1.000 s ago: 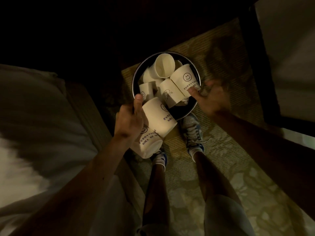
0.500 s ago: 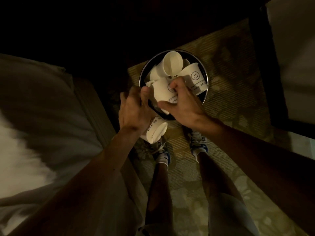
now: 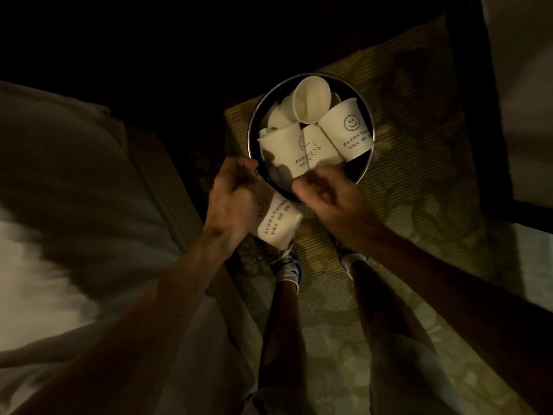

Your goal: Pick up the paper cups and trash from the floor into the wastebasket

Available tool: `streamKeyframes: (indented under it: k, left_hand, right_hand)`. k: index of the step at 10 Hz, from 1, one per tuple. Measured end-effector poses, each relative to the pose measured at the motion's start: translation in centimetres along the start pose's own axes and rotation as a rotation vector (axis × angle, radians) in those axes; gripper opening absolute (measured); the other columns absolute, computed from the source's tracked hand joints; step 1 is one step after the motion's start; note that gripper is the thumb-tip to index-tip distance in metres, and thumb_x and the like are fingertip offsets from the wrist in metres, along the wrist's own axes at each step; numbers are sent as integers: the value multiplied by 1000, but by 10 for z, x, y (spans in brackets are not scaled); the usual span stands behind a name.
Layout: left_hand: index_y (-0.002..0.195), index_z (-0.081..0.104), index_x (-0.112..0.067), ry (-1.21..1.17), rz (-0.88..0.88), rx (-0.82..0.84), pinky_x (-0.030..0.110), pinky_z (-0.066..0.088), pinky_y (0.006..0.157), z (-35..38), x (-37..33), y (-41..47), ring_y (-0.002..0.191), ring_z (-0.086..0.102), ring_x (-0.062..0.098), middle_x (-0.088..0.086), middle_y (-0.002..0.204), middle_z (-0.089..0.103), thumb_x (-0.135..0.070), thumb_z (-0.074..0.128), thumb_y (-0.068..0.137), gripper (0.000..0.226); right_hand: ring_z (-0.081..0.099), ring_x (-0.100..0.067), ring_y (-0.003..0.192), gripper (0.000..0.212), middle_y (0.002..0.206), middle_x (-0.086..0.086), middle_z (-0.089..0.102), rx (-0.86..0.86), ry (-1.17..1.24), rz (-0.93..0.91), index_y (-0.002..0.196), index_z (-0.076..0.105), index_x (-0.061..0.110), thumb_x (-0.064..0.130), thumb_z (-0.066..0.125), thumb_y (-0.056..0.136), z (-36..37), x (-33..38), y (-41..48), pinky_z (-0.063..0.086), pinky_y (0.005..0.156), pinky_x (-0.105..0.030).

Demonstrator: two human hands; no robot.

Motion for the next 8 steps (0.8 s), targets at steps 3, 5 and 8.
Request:
streamKeyframes:
  k: [3, 5, 8]
  left_hand:
    - [118, 54, -15, -20, 40, 54, 33, 60, 82, 71, 17, 0, 106, 66, 19, 11, 106, 66, 7, 63, 89, 37]
    - [130, 58, -20, 410, 393, -33, 35, 57, 92, 79, 0, 9, 121, 60, 22, 9, 130, 63, -8, 62, 95, 37]
    - [123, 66, -21, 635, 295, 5, 28, 50, 89, 90, 8, 28, 111, 63, 20, 7, 121, 67, -23, 60, 98, 26]
  right_hand:
    - [64, -7, 88, 43, 110, 1, 63, -172, -78, 10, 122, 56, 9, 11, 75, 84, -54, -53, -7, 56, 69, -17]
    - [63, -34, 107, 34, 118, -19, 64, -181, -435, -370, 116, 60, -1, 4, 71, 85, -63, -30, 20, 52, 85, -33]
    - [61, -41, 104, 20, 110, -26, 65, -94, -755, -477, 103, 69, -10, 2, 66, 88, -52, -44, 33, 50, 90, -48]
Point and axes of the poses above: each hand's wrist, its own y-axis towards the middle knuckle, its own z-axis out of the palm, x = y × z, the point moved 7 cm from there along y, towards the middle knuckle
